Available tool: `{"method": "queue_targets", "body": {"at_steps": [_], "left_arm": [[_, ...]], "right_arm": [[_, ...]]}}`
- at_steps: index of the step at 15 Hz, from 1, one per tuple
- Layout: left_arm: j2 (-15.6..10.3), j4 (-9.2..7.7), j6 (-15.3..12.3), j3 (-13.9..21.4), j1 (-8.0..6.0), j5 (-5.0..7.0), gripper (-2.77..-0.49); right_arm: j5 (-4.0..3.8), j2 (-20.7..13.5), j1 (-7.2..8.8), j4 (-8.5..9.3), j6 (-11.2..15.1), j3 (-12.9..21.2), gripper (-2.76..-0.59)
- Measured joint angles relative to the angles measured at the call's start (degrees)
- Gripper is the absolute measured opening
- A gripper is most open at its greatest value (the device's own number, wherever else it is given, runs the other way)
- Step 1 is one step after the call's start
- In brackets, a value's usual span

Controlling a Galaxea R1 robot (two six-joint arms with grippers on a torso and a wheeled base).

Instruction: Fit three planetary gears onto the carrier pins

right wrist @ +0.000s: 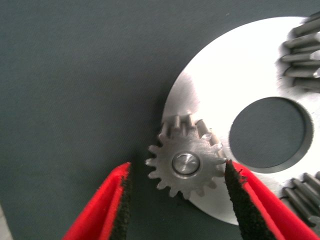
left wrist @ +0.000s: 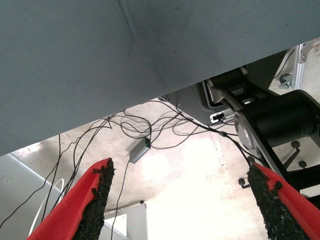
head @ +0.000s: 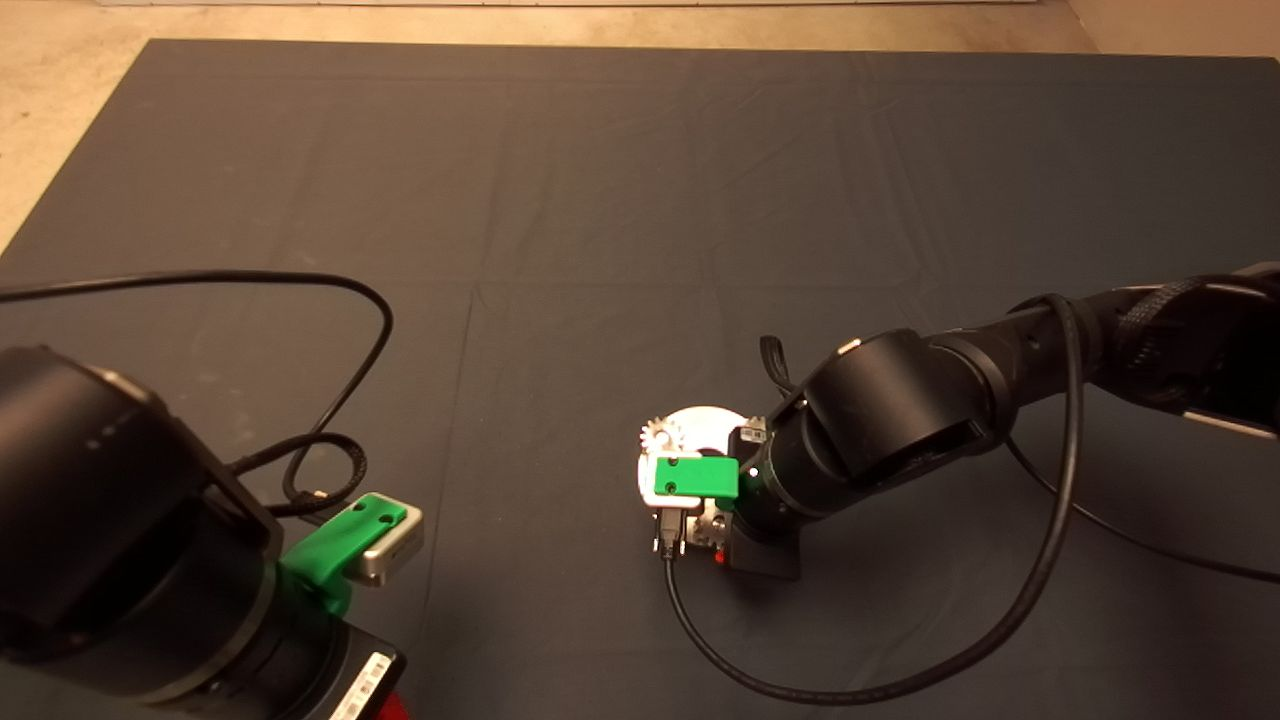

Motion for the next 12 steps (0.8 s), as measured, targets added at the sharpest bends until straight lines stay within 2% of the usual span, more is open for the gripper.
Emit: {"method": "queue_targets", "body": {"at_steps": [3,4,6,7,9,12], "left_arm": [[0.0,0.01,0.0,0.0,0.0,0.0,-1.38],[0.0,0.0,0.0,0.0,0.0,0.0,-1.38],[0.0,0.0,0.0,0.0,0.0,0.0,-1.38],[0.0,0.0,0.0,0.0,0.0,0.0,-1.38],[0.0,0.0,0.0,0.0,0.0,0.0,-1.38],[0.0,0.0,0.0,0.0,0.0,0.0,-1.38]], "right_arm": [[0.24,0.0,-0.16,0.04,0.0,0.2,-1.88],[0.35,0.0,-0.16,0.06,0.0,0.3,-1.77],[0.33,0.0,0.17,0.06,0.1,0.9,-1.74],[0.35,0.0,1.2,0.07,1.0,1.7,-1.68],[0.33,0.0,5.11,0.06,4.1,3.1,-1.63],[0.37,-0.4,11.56,0.02,11.8,4.4,-1.51]]}}
